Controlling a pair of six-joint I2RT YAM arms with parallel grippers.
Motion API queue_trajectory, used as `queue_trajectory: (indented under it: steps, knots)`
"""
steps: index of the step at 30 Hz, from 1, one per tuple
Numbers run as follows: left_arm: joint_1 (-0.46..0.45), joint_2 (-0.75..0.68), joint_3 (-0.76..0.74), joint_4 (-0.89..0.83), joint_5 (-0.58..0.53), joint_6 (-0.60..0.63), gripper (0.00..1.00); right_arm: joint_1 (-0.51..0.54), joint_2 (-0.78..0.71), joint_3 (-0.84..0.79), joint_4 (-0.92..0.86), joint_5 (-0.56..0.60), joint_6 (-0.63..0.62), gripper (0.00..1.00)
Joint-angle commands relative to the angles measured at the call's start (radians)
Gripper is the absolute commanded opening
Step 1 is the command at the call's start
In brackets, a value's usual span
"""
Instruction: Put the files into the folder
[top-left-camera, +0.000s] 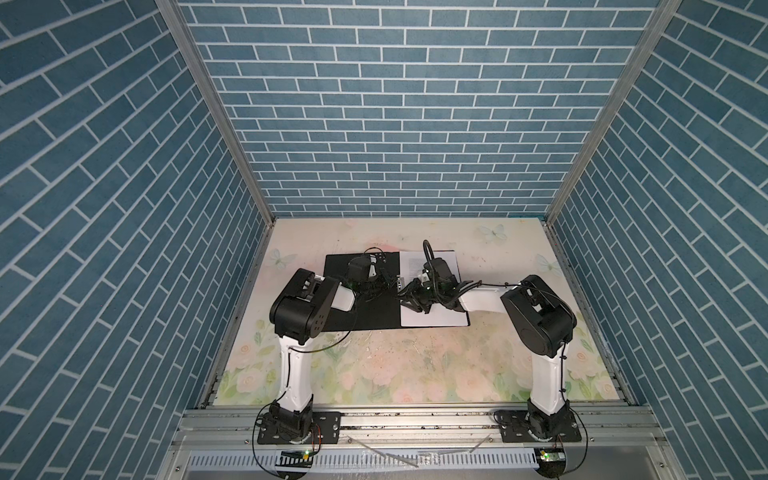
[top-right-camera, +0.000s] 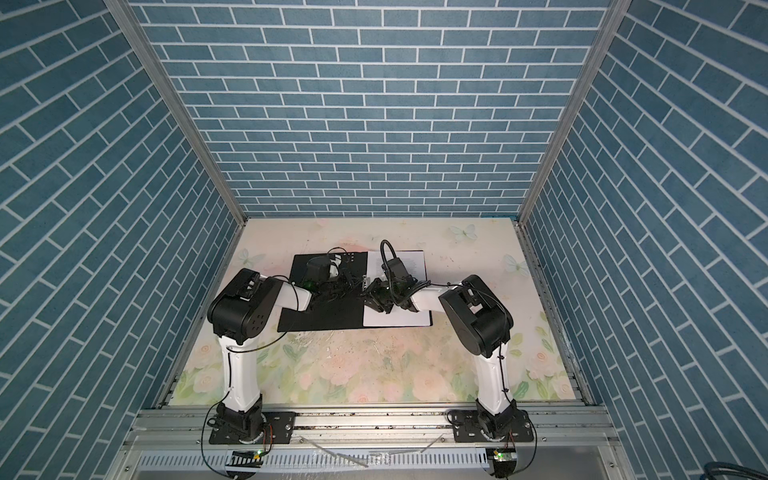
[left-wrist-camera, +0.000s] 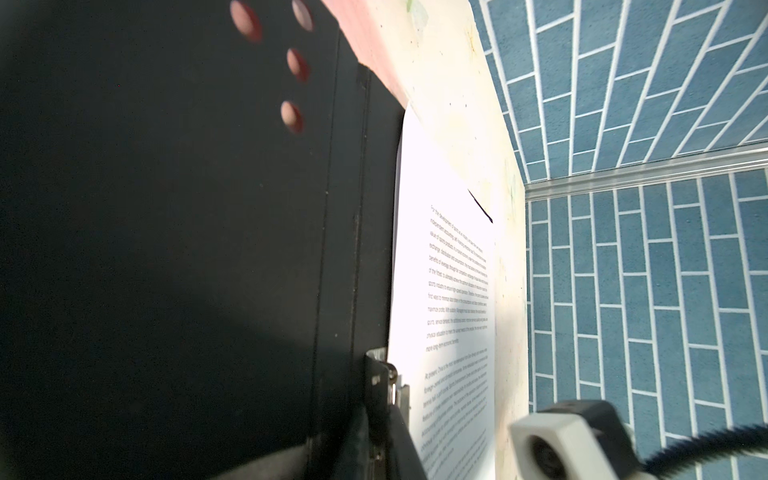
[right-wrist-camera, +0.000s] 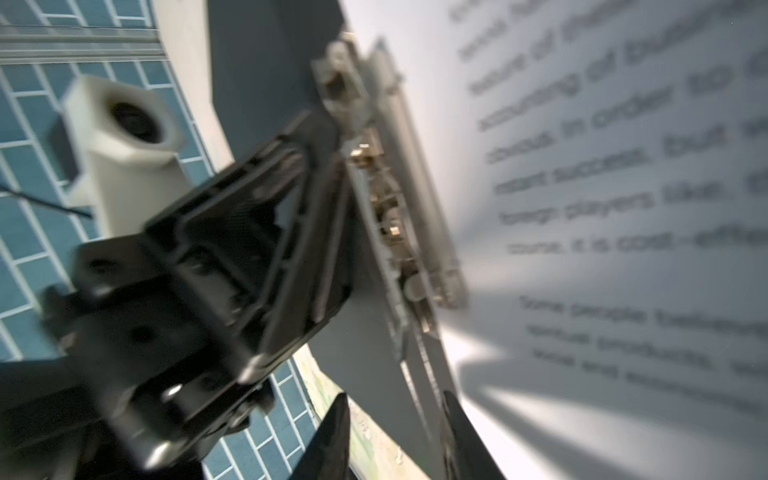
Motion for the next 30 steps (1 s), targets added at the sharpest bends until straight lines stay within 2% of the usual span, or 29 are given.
queue_trajectory:
  steps: [1,7,14,21,27,30]
  knots:
    - [-0.002,0.003,-0.015,-0.165,-0.003,0.031,0.17,-0.015,-0.059,-0.023,0.141,-0.019,0.020,0.37]
    - [-0.002,-0.025,-0.006,-0.208,-0.004,0.049,0.36,-0.050,-0.096,-0.070,0.271,-0.052,0.005,0.39]
    - [-0.002,-0.087,0.012,-0.329,-0.040,0.116,0.59,-0.126,-0.181,-0.142,0.204,-0.052,-0.114,0.42]
    - [-0.005,-0.174,0.022,-0.455,-0.108,0.195,0.80,-0.194,-0.275,-0.197,0.056,0.000,-0.279,0.54]
    - [-0.005,-0.253,0.029,-0.562,-0.188,0.273,0.98,-0.232,-0.308,-0.236,0.051,0.014,-0.321,0.59]
    - [-0.006,-0.292,0.031,-0.620,-0.241,0.316,1.00,-0.247,-0.317,-0.250,0.058,0.026,-0.330,0.61]
